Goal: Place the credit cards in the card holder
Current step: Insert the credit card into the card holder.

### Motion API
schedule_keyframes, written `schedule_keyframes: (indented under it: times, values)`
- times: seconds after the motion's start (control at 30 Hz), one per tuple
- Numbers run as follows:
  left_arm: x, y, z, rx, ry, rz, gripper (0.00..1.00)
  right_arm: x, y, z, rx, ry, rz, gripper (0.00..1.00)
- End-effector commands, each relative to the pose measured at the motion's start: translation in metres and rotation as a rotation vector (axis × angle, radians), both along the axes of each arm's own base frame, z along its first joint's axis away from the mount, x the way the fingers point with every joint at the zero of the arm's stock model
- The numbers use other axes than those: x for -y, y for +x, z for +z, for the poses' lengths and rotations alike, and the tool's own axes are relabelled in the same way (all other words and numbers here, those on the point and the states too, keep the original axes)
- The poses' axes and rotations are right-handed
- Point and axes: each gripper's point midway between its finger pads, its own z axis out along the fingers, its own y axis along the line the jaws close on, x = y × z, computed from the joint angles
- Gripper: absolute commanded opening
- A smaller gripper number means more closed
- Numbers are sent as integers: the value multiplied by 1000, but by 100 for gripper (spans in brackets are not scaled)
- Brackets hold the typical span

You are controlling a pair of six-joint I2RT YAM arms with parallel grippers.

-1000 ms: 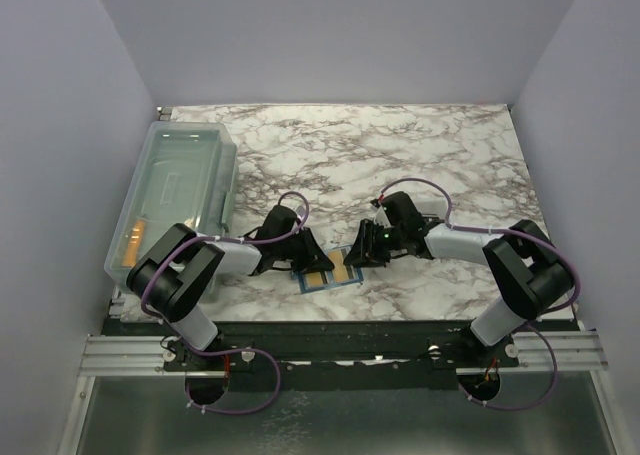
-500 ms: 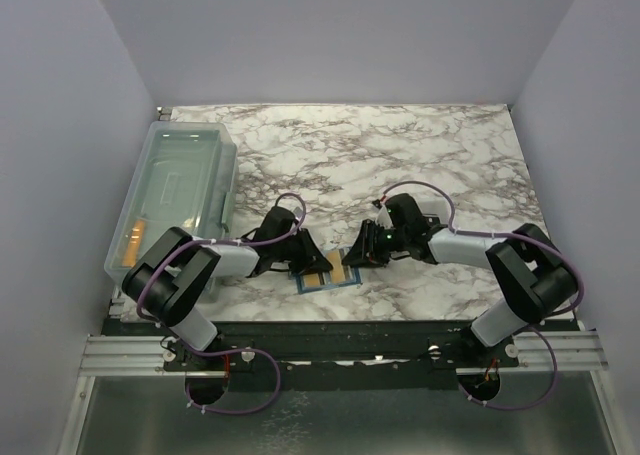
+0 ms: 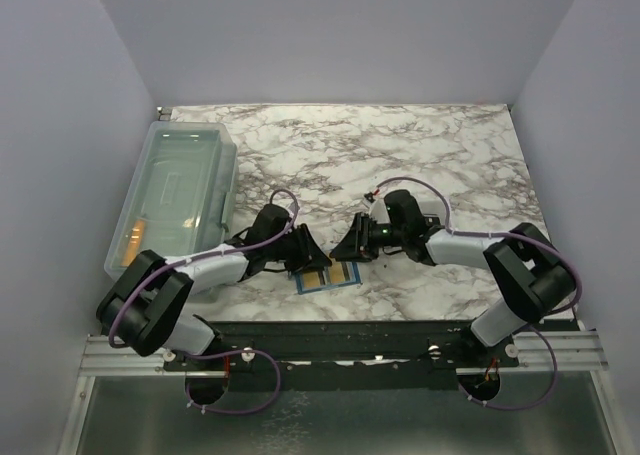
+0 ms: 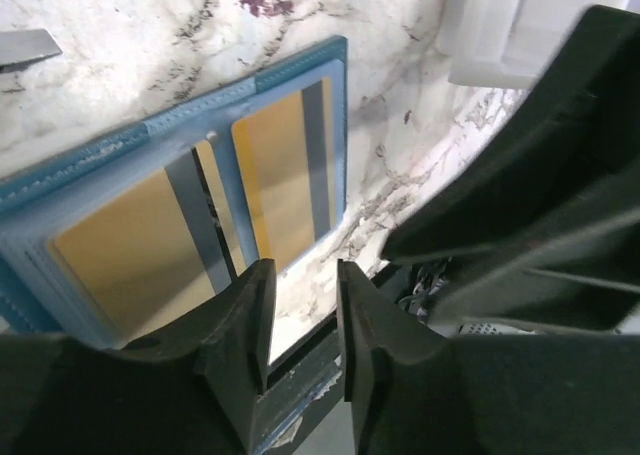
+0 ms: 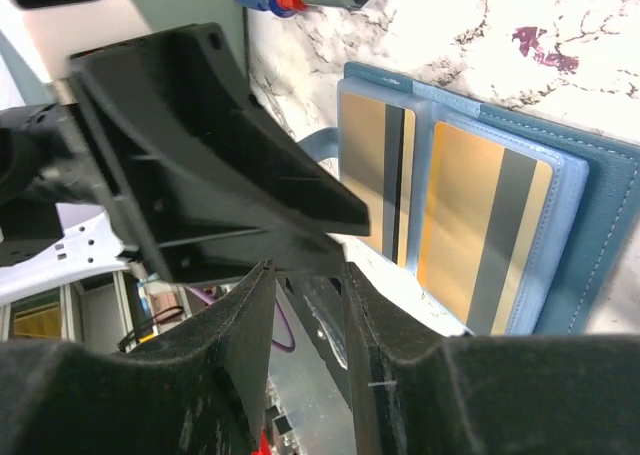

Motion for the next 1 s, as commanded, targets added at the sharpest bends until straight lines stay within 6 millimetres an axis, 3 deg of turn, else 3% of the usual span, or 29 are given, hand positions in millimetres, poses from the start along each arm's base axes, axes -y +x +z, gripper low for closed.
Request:
schedule_keyframes:
  times: [0.0,0.17,0.3,0.4,0.53,0.63,0.77,0.97]
  values:
    - [-17,-4,6,4,48,26,43,-10,-6,2,-27,45,41,36]
    - [-31,-9,23,33,46,59,47,-10,-1,-3,-17,2,42,35]
    - [-36,-9,32,58,70,57,46,12,5,-24,-28,-191,-56,39]
    - [-34,-10,22,15,85,37,34,28,3,-40,-36,-281,-93,46]
    - [-35,-10,6,-7,114,24,31,32,-2,-48,-44,-298,-94,46]
    - [-34,-8,2,-3,125,8,26,35,-1,-53,-40,-315,-104,43]
    - [-37,-7,-9,-15,159,13,23,37,1,-57,-38,-333,-111,31]
    - [-43,-13,-28,-76,199,32,16,43,-1,-63,-45,-373,-109,31]
